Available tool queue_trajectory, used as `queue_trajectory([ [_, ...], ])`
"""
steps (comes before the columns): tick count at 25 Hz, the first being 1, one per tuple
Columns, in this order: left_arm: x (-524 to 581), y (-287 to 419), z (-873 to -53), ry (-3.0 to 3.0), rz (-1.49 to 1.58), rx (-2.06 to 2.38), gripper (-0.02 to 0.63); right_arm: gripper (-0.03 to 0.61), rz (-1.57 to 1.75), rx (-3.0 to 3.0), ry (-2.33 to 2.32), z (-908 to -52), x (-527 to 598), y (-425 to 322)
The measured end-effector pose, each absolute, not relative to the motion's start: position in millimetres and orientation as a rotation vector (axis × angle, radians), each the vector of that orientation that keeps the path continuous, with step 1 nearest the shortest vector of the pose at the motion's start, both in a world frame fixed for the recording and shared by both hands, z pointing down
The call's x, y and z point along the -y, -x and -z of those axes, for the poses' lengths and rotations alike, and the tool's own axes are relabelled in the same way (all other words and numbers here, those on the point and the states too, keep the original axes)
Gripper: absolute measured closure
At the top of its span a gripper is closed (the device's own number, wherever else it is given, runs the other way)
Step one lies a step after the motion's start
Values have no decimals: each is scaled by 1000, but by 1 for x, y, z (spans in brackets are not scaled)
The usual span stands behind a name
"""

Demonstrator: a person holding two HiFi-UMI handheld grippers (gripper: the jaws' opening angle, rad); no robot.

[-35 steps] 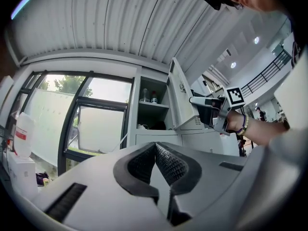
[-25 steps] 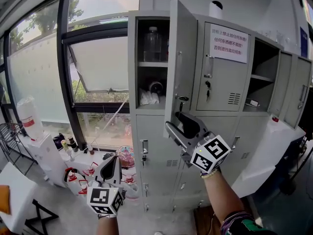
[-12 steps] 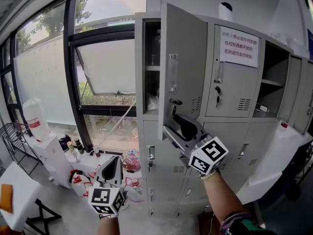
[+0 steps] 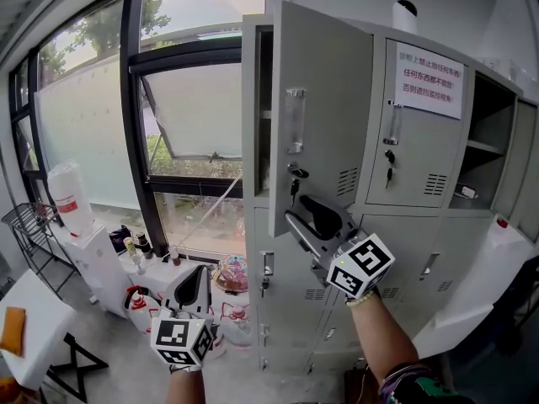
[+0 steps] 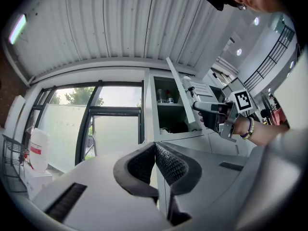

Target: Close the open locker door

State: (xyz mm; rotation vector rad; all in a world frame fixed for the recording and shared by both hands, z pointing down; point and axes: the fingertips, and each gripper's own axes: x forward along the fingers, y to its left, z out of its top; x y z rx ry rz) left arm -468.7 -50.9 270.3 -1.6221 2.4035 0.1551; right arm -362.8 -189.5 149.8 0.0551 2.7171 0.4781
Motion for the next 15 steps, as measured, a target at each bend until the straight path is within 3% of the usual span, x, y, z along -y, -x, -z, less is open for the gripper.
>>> queue_trajectory([
  [15, 68, 485, -268, 1591, -144, -2405, 591, 501, -441, -2716, -28, -147, 219, 385],
])
